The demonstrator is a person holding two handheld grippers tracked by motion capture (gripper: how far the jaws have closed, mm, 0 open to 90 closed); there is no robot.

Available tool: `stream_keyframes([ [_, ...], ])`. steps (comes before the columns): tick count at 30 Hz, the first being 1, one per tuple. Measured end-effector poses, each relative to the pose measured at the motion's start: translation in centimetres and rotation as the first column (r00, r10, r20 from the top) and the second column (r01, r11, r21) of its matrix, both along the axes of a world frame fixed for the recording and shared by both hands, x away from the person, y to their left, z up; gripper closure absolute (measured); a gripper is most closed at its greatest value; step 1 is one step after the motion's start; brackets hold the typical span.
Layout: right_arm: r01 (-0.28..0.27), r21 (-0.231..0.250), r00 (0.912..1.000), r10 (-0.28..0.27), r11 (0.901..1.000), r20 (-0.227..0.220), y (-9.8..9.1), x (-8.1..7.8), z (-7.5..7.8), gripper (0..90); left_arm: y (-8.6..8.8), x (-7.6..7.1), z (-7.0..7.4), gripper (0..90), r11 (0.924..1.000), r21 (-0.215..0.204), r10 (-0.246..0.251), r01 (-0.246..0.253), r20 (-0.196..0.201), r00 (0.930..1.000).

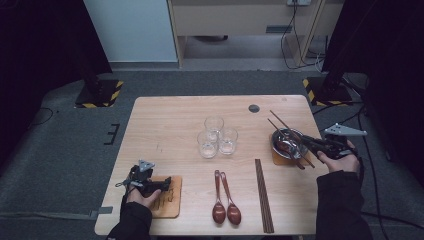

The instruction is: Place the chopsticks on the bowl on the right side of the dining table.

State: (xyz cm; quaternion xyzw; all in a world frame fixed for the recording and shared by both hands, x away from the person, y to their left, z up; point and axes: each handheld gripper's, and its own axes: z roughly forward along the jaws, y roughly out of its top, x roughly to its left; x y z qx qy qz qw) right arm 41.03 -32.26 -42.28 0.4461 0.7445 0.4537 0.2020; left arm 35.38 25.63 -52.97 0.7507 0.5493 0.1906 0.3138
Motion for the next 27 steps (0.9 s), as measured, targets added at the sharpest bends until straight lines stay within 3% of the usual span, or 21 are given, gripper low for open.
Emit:
stream_keyframes([
  [7,0.026,-0.026,0.9984,-0.027,0.9993,-0.049,-0.6,1.0,-1.3,85.2,0.0,0.0,0.0,0.0,1.0000,0.000,0.000,0.000,0.000,1.0000],
  [15,0.071,-0.013,0.9973,-0.071,0.9974,-0.019,-1.5,1.7,-2.6,85.2,0.0,0.0,0.0,0.0,1.0000,0.000,0.000,0.000,0.000,1.0000],
  [27,0.054,-0.028,0.9977,-0.055,0.9981,-0.038,-1.0,3.2,-4.0,85.1,0.0,0.0,0.0,0.0,1.0000,0.000,0.000,0.000,0.000,1.0000],
])
